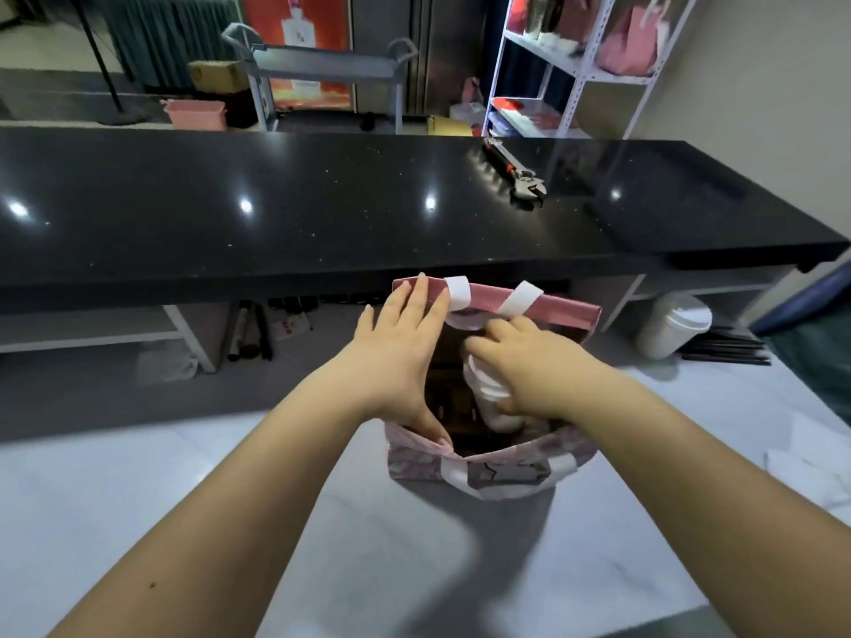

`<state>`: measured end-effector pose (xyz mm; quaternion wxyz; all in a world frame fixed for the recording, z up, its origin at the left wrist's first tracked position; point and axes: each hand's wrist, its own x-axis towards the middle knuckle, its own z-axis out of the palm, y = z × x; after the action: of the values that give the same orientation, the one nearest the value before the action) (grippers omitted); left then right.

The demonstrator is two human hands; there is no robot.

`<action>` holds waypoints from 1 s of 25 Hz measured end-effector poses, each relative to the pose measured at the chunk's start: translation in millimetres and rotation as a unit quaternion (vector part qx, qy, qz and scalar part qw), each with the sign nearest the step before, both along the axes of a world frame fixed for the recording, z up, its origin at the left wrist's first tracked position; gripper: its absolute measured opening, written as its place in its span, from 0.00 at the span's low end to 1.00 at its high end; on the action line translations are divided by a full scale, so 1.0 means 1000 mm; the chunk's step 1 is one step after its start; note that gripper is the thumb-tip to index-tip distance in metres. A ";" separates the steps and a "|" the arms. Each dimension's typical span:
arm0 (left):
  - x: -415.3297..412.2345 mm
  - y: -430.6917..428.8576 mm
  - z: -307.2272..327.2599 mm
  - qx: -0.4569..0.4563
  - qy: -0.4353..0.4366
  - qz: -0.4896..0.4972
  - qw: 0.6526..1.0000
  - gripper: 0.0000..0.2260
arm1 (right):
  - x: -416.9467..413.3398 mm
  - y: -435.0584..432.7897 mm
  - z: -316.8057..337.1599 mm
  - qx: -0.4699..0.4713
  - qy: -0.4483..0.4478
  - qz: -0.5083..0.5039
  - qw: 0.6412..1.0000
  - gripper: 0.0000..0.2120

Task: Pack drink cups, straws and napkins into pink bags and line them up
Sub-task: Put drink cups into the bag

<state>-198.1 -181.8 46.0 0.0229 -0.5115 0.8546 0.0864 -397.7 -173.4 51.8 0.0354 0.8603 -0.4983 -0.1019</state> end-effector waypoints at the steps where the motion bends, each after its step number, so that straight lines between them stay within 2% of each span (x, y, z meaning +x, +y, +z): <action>1: 0.001 0.001 0.000 0.001 0.002 -0.004 1.000 0.70 | 0.009 -0.010 -0.002 -0.007 -0.008 -0.013 1.000 0.35; 5: 0.007 0.003 0.002 0.023 0.017 -0.002 1.000 0.71 | 0.044 -0.030 -0.023 0.047 -0.120 -0.052 0.990 0.43; 10: 0.017 0.003 -0.004 0.026 0.026 0.026 0.999 0.70 | 0.045 -0.019 -0.061 0.018 -0.130 -0.041 0.990 0.39; 16: 0.022 0.002 -0.004 0.031 0.043 0.034 0.998 0.69 | 0.041 -0.022 -0.063 0.013 -0.209 -0.058 0.976 0.40; 19: 0.023 0.004 -0.005 0.028 0.043 0.037 0.998 0.69 | 0.044 -0.020 -0.066 0.023 -0.161 -0.041 0.986 0.39; 23: 0.021 0.006 -0.003 0.020 0.052 0.041 0.998 0.68 | 0.036 -0.013 -0.070 -0.010 -0.070 0.019 0.997 0.36; 25: 0.019 0.007 -0.002 0.016 0.049 0.046 0.998 0.68 | 0.033 -0.009 -0.078 0.013 -0.048 0.034 0.998 0.35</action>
<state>-179.1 -174.9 43.8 -0.0147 -0.5452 0.8286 0.1265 -364.3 -182.2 -25.8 0.0040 0.8809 -0.4687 -0.0656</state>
